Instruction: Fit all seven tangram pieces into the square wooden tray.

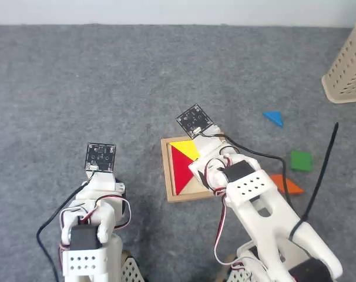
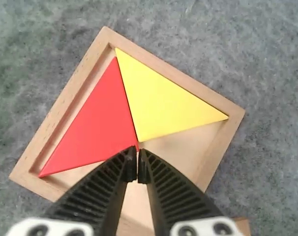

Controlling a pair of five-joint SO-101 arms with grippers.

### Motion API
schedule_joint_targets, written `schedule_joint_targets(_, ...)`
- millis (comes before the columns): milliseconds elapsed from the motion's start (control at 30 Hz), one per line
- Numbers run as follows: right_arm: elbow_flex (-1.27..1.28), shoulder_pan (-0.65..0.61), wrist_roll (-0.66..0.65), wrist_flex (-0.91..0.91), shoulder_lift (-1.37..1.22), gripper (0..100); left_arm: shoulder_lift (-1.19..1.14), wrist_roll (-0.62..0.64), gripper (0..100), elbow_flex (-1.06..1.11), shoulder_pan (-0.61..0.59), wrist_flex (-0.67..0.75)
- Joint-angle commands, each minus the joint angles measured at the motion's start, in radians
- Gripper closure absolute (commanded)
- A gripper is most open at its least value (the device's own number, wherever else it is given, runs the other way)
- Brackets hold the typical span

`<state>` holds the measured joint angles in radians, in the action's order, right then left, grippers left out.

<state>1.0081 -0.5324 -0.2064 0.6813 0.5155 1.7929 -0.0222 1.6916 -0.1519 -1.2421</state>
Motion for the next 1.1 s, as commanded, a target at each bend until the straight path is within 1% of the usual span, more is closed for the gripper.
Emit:
schedule_joint_targets(0,-0.012,0.013,0.009,-0.019,0.047,96.5,0.006,0.008,99,-0.005,-0.002,-0.006)
schedule_joint_targets(1067,-0.011,0.015,0.008,-0.03,0.047,96.5,0.006,0.008,99,-0.005,-0.002,-0.006)
